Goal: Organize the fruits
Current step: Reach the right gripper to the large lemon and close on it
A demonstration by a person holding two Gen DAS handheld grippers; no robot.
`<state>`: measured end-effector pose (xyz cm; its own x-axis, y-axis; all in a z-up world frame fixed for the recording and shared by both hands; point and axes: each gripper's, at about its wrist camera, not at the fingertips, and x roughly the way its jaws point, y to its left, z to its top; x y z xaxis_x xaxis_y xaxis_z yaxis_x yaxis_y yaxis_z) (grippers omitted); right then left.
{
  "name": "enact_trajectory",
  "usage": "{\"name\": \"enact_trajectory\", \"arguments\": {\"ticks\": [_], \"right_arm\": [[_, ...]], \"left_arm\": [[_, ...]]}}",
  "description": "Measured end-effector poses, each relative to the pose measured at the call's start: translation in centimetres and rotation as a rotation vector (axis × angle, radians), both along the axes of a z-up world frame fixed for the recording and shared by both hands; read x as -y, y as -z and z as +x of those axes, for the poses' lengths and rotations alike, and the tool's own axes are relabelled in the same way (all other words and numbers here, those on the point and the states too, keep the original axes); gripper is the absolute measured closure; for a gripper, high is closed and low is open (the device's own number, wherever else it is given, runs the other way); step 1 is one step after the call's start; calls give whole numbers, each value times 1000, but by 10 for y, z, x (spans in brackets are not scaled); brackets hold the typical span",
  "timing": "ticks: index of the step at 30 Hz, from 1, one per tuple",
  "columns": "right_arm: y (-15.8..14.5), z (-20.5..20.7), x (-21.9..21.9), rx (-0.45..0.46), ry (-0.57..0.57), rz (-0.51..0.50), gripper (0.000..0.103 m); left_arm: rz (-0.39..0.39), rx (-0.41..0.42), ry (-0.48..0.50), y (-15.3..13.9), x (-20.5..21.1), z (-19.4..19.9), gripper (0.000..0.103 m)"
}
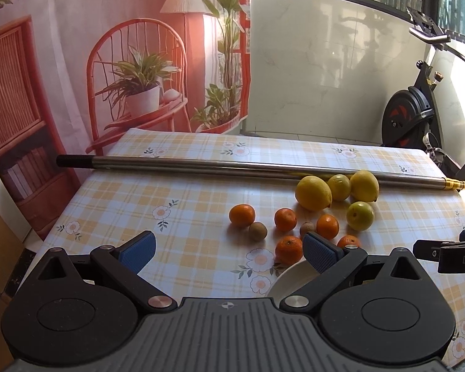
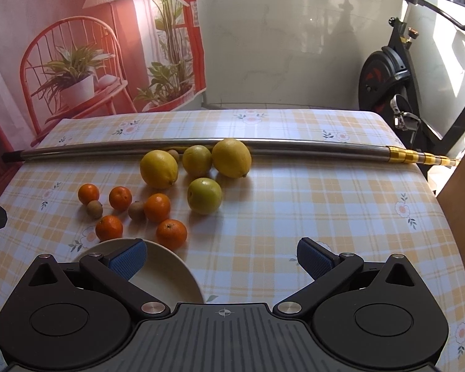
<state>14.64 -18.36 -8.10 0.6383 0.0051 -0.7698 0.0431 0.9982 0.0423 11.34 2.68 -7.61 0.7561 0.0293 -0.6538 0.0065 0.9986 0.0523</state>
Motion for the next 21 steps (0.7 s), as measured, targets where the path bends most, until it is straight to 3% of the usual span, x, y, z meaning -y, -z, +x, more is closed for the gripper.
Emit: {"name": "enact_trajectory", "arguments": {"ticks": [7, 14, 21], "right_arm": [[-1, 33, 12, 31, -22, -25, 0], [14, 63, 33, 42, -31, 74, 0], [27, 74, 32, 153, -85, -33, 0]], "left_arm": [[-40, 79, -1, -8, -19, 21, 1], [-96, 87, 55, 1, -28, 47, 1], [-105, 100, 74, 21, -31, 65, 2]]}}
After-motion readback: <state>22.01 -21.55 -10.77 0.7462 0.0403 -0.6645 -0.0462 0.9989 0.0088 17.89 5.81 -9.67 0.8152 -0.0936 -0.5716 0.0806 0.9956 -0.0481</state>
